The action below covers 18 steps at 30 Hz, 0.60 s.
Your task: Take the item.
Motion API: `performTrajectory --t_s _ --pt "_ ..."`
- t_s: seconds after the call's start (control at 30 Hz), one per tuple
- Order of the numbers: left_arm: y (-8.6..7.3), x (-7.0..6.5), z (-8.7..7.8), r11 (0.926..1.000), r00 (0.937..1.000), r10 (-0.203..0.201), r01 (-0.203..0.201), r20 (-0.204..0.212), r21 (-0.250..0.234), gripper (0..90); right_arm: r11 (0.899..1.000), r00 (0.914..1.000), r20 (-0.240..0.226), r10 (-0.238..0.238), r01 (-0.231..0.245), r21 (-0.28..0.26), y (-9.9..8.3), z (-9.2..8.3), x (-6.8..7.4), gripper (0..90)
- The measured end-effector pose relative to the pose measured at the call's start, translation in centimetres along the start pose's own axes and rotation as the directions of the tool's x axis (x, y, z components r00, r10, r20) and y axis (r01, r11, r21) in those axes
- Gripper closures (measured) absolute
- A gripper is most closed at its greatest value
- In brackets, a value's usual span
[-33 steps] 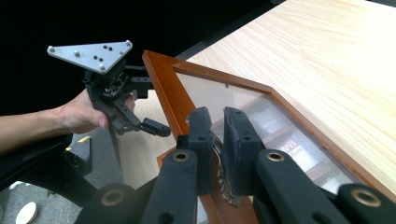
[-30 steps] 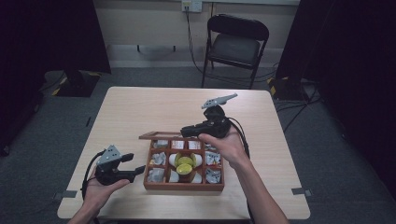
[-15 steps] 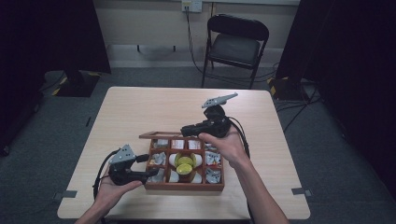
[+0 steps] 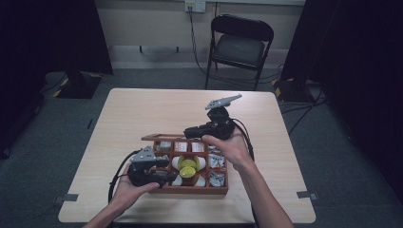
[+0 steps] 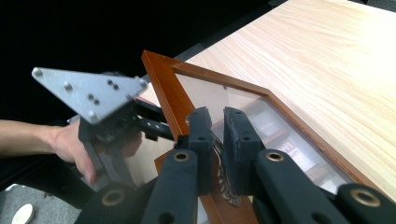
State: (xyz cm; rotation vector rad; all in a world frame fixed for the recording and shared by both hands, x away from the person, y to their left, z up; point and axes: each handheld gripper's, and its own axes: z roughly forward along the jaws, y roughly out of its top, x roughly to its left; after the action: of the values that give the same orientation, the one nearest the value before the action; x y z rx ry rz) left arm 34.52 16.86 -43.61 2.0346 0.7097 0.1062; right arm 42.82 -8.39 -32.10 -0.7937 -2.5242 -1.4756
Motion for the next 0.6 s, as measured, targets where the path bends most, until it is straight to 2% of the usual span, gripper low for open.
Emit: performTrajectory --t_s 0.03,0.07,0.1,0.13,0.17,0.27,0.3,0.47,0.5,0.53,0.57,0.6 --pt "0.5 -0.3 0.7 1.0 1.0 0.001 -0.001 0.01 -0.001 36.0 1.0 1.0 0.0 0.0 0.0 0.0 0.0 0.0 0.0 82.2" --pt "0.5 -0.3 0.7 1.0 1.0 0.001 -0.001 0.01 -0.001 36.2 1.0 1.0 0.0 0.0 0.0 0.0 0.0 0.0 0.0 82.2" --pt "0.7 -0.7 1.4 0.9998 0.9998 0.01 -0.01 0.017 0.016 36.6 1.0 1.0 0.0 0.0 0.0 0.0 0.0 0.0 0.0 82.2" --pt "0.7 -0.7 1.4 0.9998 0.9998 0.01 -0.01 0.017 0.016 36.8 1.0 1.0 0.0 0.0 0.0 0.0 0.0 0.0 0.0 82.2" --pt "0.9 -0.9 2.1 0.9985 0.9992 0.037 -0.038 0.017 0.041 37.5 1.0 1.0 -0.001 -0.002 0.002 0.0 0.0 0.0 0.0 82.2" --pt "1.1 -1.0 2.6 0.9982 0.9991 0.039 -0.039 0.017 0.045 38.1 1.0 1.0 -0.003 -0.002 0.002 0.001 0.0 0.0 0.0 82.2" --pt "1.1 -1.0 3.2 0.9967 0.9988 0.041 -0.042 0.026 0.069 38.0 1.0 1.0 -0.003 -0.001 0.001 0.001 0.0 0.0 0.0 82.2" --pt "1.2 -0.7 3.8 0.9953 0.9992 0.035 -0.037 0.02 0.089 37.4 1.0 1.0 -0.004 -0.002 0.002 0.001 0.0 0.0 -0.1 82.2" --pt "1.1 -0.5 4.1 0.9922 0.9994 0.033 -0.034 0.009 0.12 37.4 1.0 1.0 -0.004 -0.001 0.001 0.002 0.1 0.0 -0.1 82.3" --pt "1.1 -0.5 4.1 0.9922 0.9994 0.033 -0.034 0.009 0.12 37.4 1.0 1.0 -0.004 -0.001 0.001 0.002 0.1 0.0 -0.1 82.3" --pt "1.0 -0.3 4.4 0.989 1.0 0.006 -0.005 -0.005 0.148 37.4 1.0 1.0 -0.004 -0.002 0.002 0.003 0.1 0.0 0.0 82.3" --pt "1.0 -0.3 4.4 0.989 1.0 0.006 -0.005 -0.005 0.148 37.4 1.0 1.0 -0.004 -0.002 0.002 0.002 0.1 0.0 0.0 82.2"
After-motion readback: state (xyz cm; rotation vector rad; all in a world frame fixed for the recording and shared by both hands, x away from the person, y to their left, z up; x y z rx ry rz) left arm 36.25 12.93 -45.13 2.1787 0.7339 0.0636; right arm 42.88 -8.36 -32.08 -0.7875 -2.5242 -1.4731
